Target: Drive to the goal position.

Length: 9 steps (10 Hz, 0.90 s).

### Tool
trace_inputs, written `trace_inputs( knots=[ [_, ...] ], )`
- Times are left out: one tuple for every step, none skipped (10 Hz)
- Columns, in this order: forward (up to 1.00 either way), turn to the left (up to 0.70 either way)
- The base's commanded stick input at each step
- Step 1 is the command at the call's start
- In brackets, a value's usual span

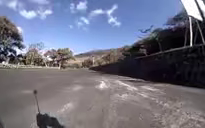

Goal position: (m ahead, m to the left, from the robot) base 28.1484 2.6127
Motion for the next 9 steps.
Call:
trace_inputs(
  knots=[
    [0.5,0.0],
    [0.5,0.0],
    [0.5,0.0],
    [0.5,0.0],
    [0.5,0.0],
    [0.5,0.0],
    [0.5,0.0],
    [0.5,0.0],
    [0.5,0.0]
  ],
)
